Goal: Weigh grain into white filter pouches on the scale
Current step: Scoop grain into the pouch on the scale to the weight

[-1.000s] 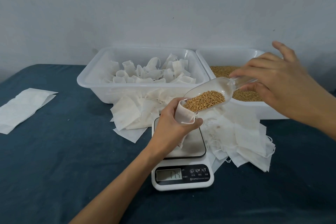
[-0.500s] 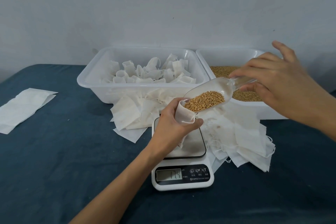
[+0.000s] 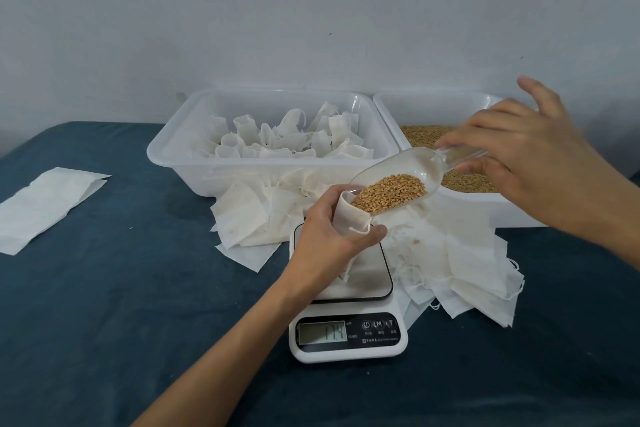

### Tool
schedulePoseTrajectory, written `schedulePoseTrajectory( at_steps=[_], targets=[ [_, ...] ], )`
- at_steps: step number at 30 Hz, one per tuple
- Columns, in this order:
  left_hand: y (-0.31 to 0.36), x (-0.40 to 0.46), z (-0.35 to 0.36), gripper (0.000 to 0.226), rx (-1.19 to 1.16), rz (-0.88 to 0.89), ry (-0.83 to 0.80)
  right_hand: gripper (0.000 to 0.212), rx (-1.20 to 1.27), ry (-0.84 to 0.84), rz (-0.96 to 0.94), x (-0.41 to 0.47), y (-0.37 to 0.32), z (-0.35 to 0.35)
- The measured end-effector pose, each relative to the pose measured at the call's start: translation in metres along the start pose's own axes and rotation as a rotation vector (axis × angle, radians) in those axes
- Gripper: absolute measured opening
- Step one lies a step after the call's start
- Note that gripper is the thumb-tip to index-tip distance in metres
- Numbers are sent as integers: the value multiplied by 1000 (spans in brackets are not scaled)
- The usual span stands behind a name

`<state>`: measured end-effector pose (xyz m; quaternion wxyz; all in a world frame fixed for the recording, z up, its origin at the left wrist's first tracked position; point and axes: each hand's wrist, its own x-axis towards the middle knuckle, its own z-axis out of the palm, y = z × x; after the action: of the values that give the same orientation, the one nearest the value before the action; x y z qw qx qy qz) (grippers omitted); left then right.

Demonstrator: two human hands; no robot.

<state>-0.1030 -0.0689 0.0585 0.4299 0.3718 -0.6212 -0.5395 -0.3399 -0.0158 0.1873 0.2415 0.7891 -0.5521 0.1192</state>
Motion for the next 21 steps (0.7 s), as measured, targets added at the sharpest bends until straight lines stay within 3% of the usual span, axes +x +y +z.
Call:
schedulePoseTrajectory(
  at_steps=[6, 11, 21],
  targets=[
    [0, 0, 0, 60, 8, 2, 7, 45, 9, -5, -9, 0, 1, 1],
    [-1, 1, 0, 58, 19, -8, 20, 28, 2, 32, -26, 0, 1, 2],
    [3, 0, 0, 55, 44, -18, 23, 27, -20, 66, -43, -1, 3, 6]
  ],
)
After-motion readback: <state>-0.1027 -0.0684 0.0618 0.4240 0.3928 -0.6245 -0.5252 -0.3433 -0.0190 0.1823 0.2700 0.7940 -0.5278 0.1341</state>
